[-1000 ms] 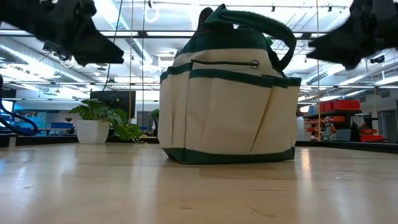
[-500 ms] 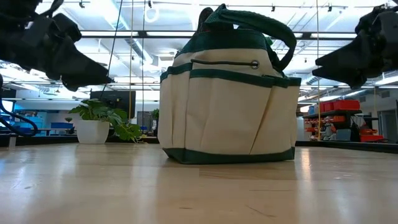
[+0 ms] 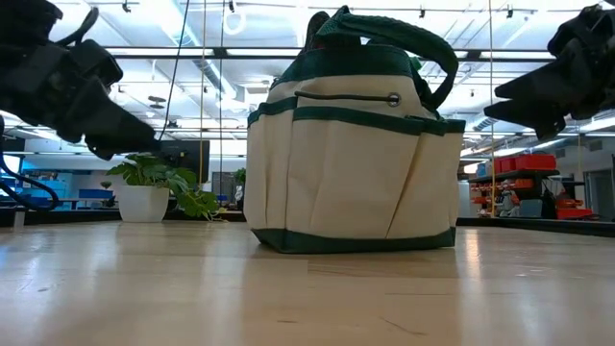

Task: Pick & Place Garden tools in Gardening bag
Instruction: Return to Home Position

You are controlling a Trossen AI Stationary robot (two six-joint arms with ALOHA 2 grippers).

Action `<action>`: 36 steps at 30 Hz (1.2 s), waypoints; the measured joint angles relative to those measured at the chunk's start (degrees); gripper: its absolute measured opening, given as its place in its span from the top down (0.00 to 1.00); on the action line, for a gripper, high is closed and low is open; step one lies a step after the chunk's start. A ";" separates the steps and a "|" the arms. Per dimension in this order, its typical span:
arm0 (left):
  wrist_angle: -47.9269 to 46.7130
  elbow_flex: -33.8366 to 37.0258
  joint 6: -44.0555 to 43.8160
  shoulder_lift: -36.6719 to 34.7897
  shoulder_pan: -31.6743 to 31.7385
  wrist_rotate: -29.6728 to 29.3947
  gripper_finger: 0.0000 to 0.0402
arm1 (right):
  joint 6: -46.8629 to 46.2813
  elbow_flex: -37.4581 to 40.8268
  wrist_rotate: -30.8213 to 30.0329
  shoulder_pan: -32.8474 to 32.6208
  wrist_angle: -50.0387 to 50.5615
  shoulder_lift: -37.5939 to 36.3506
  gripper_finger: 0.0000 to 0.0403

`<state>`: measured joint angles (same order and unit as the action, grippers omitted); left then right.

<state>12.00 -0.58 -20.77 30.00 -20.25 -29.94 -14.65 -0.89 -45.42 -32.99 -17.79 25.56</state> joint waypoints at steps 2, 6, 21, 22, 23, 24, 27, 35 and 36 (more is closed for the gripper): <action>0.28 0.02 -1.10 -0.05 0.08 -1.52 0.51 | -1.65 0.00 0.01 0.00 -0.01 0.00 0.45; 0.28 0.02 -1.12 -0.04 0.15 -1.81 0.51 | -2.36 0.00 0.01 0.00 -0.01 0.00 0.45; 0.02 0.07 -1.11 -1.35 0.15 -1.86 0.51 | -2.41 -0.02 0.01 0.00 0.02 -0.60 0.45; 0.09 0.07 -1.11 -2.21 0.15 -1.88 0.51 | -2.41 -0.02 0.03 0.00 0.22 -1.09 0.45; 0.10 0.07 -1.10 -3.05 0.22 -1.91 0.51 | -2.41 -0.02 -0.01 0.10 0.36 -1.89 0.45; 0.10 0.09 -1.09 -4.03 0.35 -1.92 0.51 | -2.41 -0.02 -0.01 0.28 0.34 -2.87 0.45; 0.10 0.09 -1.10 -7.19 1.13 -1.92 0.51 | -2.41 -0.06 -0.01 1.14 0.28 -5.72 0.45; 0.16 0.11 -1.10 -17.11 4.67 -1.92 0.51 | -2.41 -0.08 -0.03 5.99 0.24 -13.51 0.45; 0.29 0.11 -1.10 -18.37 5.23 -1.94 0.51 | -2.41 -0.07 -0.05 6.82 0.22 -14.37 0.45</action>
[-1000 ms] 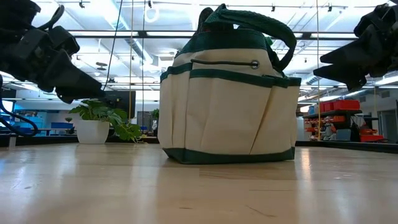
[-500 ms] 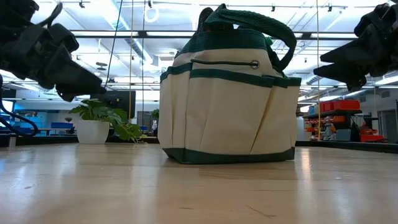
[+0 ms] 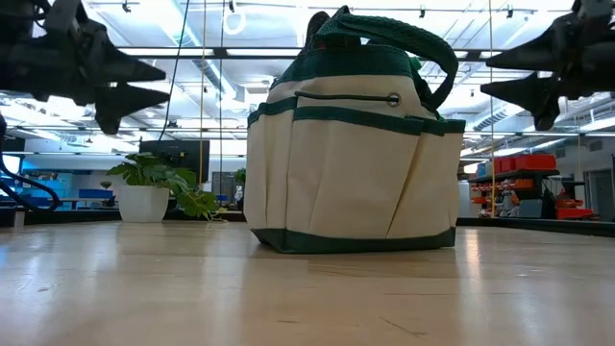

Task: Pick & Place Garden tools in Gardening bag
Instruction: Return to Home Position

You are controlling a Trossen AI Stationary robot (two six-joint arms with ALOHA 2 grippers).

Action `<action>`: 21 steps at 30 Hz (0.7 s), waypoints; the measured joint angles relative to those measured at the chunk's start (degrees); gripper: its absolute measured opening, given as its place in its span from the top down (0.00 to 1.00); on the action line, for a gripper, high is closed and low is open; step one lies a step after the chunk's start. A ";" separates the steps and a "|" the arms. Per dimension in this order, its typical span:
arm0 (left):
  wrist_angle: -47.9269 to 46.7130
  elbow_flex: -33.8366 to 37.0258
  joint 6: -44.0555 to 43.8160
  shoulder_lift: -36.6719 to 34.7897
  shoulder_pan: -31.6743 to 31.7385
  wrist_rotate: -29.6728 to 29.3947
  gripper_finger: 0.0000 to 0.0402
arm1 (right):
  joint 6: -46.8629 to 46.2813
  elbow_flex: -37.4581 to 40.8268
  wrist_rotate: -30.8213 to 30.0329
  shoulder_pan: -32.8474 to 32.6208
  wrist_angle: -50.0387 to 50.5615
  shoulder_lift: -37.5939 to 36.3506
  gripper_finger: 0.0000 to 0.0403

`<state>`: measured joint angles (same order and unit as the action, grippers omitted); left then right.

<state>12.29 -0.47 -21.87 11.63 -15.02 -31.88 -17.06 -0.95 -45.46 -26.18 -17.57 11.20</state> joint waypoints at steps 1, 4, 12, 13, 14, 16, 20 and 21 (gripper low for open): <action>-0.06 0.00 0.02 -1.14 0.63 0.01 0.51 | 0.00 0.00 0.01 0.90 0.00 -0.77 0.45; -0.11 0.00 0.00 -4.36 2.85 0.02 0.51 | 0.00 0.00 0.01 3.83 0.05 -3.16 0.45; 0.94 0.02 -0.02 -11.61 8.61 -0.02 0.51 | 0.00 0.00 -0.05 10.55 0.09 -10.21 0.45; 1.23 0.02 0.00 -11.59 9.15 -0.08 0.51 | 0.00 0.00 -0.06 11.14 0.09 -11.14 0.45; 1.81 0.02 0.00 -11.58 9.52 -0.07 0.51 | -0.01 -0.06 -0.32 11.83 -0.41 -11.21 0.45; 1.29 0.02 0.05 -11.56 10.36 0.01 0.51 | 0.05 -0.04 -0.28 13.22 -1.42 -11.16 0.45; 1.31 0.04 0.06 -11.57 12.57 0.04 0.51 | -0.03 -0.04 0.03 15.67 -2.41 -11.18 0.45; 1.26 0.04 0.04 -11.57 13.23 0.00 0.51 | -0.04 -0.04 0.03 16.47 -2.44 -11.18 0.45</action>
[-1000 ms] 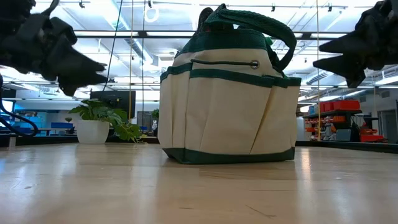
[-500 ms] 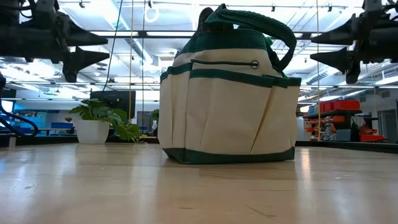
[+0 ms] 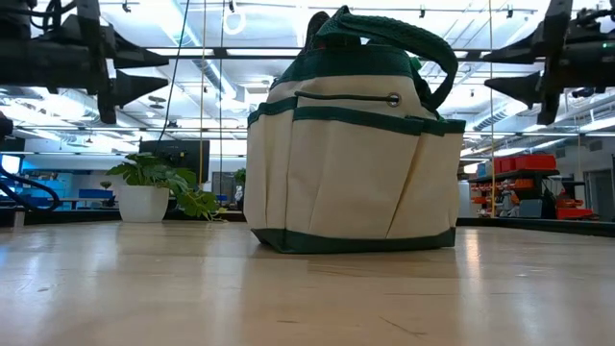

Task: Pick & Place Garden tools in Gardening bag
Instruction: Return to Home Position

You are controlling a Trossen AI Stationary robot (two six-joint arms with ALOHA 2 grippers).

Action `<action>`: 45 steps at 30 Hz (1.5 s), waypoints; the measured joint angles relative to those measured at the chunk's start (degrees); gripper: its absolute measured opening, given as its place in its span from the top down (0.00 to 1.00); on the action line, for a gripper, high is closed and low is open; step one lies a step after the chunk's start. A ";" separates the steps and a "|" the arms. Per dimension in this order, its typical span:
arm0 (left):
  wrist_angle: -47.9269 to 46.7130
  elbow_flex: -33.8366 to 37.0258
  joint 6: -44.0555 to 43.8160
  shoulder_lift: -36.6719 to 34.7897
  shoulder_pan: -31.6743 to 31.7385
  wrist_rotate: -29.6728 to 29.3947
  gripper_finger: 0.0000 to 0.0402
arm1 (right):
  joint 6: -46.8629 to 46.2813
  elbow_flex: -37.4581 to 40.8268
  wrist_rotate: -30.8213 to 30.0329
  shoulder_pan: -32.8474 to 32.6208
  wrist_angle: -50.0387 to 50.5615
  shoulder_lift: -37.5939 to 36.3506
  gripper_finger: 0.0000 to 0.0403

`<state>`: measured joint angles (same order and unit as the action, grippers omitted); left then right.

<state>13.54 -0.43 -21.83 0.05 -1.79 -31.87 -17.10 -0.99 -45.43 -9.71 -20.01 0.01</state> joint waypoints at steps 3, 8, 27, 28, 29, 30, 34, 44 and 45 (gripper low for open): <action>0.09 0.00 -0.02 0.00 2.11 0.04 0.51 | -0.05 0.00 -0.04 2.42 0.30 0.00 0.45; -0.01 0.00 -0.01 0.00 7.23 0.03 0.51 | -0.12 0.00 -0.37 5.74 0.38 0.00 0.45; -0.05 0.00 -0.03 0.00 16.33 0.01 0.51 | 10.37 0.04 18.90 5.92 11.42 -0.02 0.45; -0.05 0.00 -0.03 0.00 16.21 0.00 0.51 | 11.14 0.04 22.29 5.92 12.93 -0.02 0.45; -0.05 0.00 0.00 0.00 16.05 0.01 0.51 | 12.72 0.04 26.17 5.93 14.70 -0.02 0.45; -0.06 0.00 0.00 0.00 15.99 0.00 0.51 | 14.21 0.04 29.46 5.92 16.71 -0.02 0.45; -0.07 0.00 0.00 0.04 15.99 0.04 0.51 | 19.80 0.11 38.32 5.90 17.73 0.72 0.45; -0.12 0.00 -0.04 0.04 14.41 0.00 0.51 | 19.17 0.11 44.94 5.90 17.99 1.01 0.45; -0.05 0.00 -0.03 0.04 14.33 0.05 0.51 | 19.16 0.11 44.94 5.90 17.99 1.01 0.45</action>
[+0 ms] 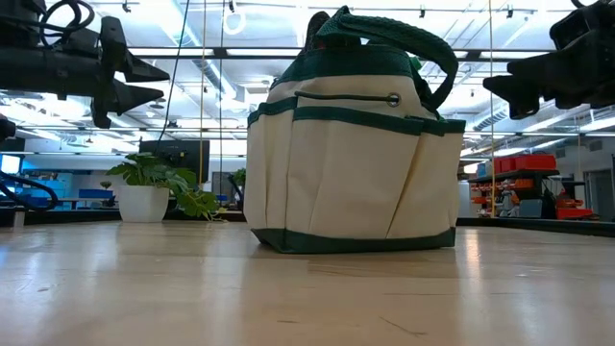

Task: Pick & Place Garden tools in Gardening bag
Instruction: Return to Home Position

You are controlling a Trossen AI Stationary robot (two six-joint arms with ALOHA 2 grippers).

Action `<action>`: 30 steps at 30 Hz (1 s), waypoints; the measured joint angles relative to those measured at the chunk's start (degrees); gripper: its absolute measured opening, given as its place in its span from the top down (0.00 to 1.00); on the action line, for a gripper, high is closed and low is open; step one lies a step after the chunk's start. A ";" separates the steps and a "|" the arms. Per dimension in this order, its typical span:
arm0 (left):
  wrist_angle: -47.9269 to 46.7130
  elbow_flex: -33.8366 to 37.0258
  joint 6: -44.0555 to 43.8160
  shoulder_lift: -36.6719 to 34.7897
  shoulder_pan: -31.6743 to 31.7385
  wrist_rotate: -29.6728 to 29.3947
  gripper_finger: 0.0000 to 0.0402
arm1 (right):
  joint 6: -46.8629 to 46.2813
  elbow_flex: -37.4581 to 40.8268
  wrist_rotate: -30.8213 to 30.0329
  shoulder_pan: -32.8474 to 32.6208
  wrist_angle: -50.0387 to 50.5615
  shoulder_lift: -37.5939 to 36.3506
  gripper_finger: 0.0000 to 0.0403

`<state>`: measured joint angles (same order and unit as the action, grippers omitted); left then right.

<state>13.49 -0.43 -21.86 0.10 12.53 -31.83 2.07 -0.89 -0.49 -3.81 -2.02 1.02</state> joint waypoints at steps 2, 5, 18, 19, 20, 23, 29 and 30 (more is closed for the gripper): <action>-0.06 0.00 0.04 0.00 0.04 0.00 0.51 | -0.03 0.00 0.00 0.00 0.00 0.00 0.45; -0.06 0.00 0.02 0.00 0.02 -0.01 0.51 | -0.02 0.00 0.00 0.00 0.00 0.00 0.45; -11.17 0.02 10.65 -0.07 -8.31 32.59 0.51 | -0.02 0.00 -0.04 0.00 -0.04 0.02 0.45; -11.16 0.02 12.82 -0.05 -8.89 33.22 0.51 | -0.02 0.00 -0.04 0.00 -0.04 0.02 0.45; -11.14 0.02 13.81 0.08 -9.32 33.39 0.51 | -0.03 -0.02 -0.04 0.00 -0.04 0.02 0.45; -11.14 0.02 12.33 0.65 -10.12 33.01 0.51 | -0.02 -0.02 -0.04 0.00 -0.05 0.02 0.45; -11.17 0.02 7.39 0.65 -10.21 32.53 0.51 | -0.02 -0.02 -0.07 0.00 -0.07 0.02 0.45; -11.14 0.02 7.20 0.63 -10.21 32.53 0.51 | -0.02 -0.02 -0.07 0.00 -0.07 0.02 0.45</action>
<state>2.35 -0.40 -14.66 0.73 2.33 0.71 2.04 -0.91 -0.56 -3.81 -2.09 1.04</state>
